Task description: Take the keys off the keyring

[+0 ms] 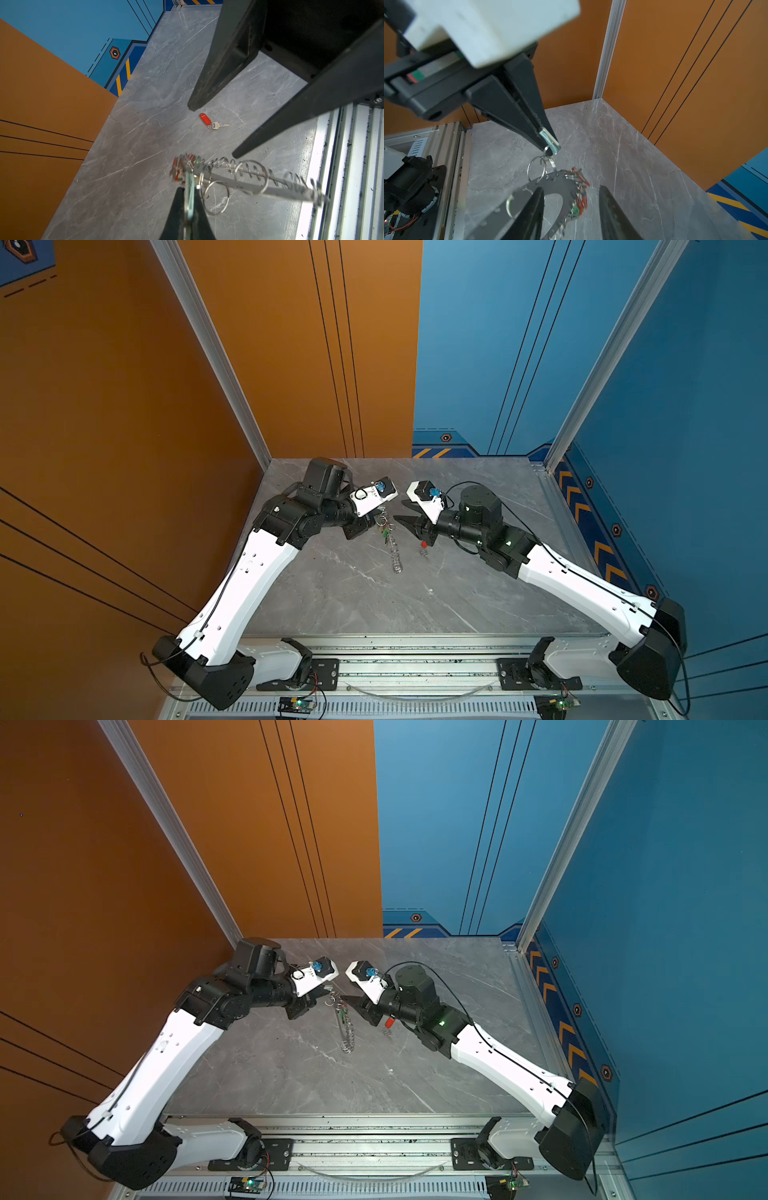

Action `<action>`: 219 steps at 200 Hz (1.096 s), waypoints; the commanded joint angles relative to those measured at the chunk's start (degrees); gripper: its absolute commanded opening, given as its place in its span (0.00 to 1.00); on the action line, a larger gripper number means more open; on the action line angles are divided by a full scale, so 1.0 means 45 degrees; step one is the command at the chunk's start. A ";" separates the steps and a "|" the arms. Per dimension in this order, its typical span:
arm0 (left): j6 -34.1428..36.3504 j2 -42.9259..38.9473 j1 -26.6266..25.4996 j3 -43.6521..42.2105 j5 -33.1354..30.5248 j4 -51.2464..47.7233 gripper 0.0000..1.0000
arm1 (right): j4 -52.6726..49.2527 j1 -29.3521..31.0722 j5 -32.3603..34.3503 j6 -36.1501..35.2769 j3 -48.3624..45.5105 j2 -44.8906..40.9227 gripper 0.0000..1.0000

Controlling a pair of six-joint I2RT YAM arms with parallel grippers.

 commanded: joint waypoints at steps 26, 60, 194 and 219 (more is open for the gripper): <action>0.0622 -0.0340 -0.0201 0.0752 -0.0197 0.0151 0.00 | -0.0639 -0.0562 -0.2090 -0.0192 0.0937 0.0480 0.36; 0.0565 -0.0230 -0.0259 0.0889 -0.0233 0.0151 0.00 | -0.0421 -0.0542 -0.2952 0.0387 0.1372 0.0974 0.31; 0.0408 -0.0165 -0.0250 0.0831 -0.0089 0.0207 0.00 | -0.1064 -0.0386 -0.3166 0.0621 0.2229 0.1783 0.17; 0.0427 -0.0199 -0.0241 0.0754 -0.0168 0.0215 0.00 | -0.1072 -0.0431 -0.3581 0.0646 0.2460 0.1961 0.08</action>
